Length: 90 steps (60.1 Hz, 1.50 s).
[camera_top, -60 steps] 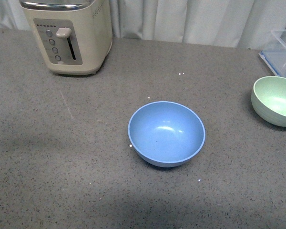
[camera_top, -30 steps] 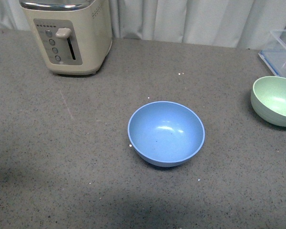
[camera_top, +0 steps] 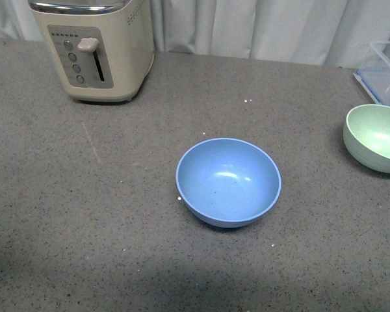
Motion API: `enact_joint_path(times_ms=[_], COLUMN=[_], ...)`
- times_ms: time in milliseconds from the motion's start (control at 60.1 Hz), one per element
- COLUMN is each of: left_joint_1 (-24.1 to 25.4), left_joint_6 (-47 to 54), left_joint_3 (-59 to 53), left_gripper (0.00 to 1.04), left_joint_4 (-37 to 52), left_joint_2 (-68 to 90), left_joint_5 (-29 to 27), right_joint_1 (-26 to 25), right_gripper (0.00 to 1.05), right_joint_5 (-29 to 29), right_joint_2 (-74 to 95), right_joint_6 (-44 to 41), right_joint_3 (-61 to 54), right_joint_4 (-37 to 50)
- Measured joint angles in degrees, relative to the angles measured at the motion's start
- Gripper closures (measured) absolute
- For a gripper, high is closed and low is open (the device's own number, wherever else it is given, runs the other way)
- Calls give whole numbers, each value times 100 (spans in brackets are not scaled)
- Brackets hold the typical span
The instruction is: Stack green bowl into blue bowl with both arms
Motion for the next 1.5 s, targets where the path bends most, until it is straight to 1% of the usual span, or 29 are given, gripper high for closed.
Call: enact_joint_path(times_ms=[283,715,1032,1131,1264,1398,1431,1447,1464,1497], left_joint_1=[0,2,2,2,2,2,2,2,2,2], left_joint_6=[0,0,0,0,-2,0,0,0,0,0], left_joint_3=[-4,-4,-4,-4,-4,-4,-4,-4,-4,-4], left_gripper=[101,101,101,101,100,78,69,64,60,51], left_joint_4=[-940,-2107,-2638,-3532,-3609,-3613,-3613,-3615,-3615,-3617], left_joint_2=[-1023,-2223,-2750,-3480,-3679,-3681,-3681,-3683,-3685,-3683], left_joint_5=[7,4,4,7,7,7,9,9,9,2], right_joint_1=[0,0,0,0,0,0,9,31,22,-59], right_gripper=[9,9,9,9,9,9,9,9,9,9], right_joint_5=[0,0,0,0,0,0,63,282,382,326], right_joint_2=[0,0,0,0,0,0,20,164,332,807], right_joint_6=[0,-2,0,0,0,0,37,175,256,505], right_joint_3=[2,0,0,0,0,0,7,83,142,262], right_joint_4=[0,0,0,0,0,0,-37,-295,-470,-481])
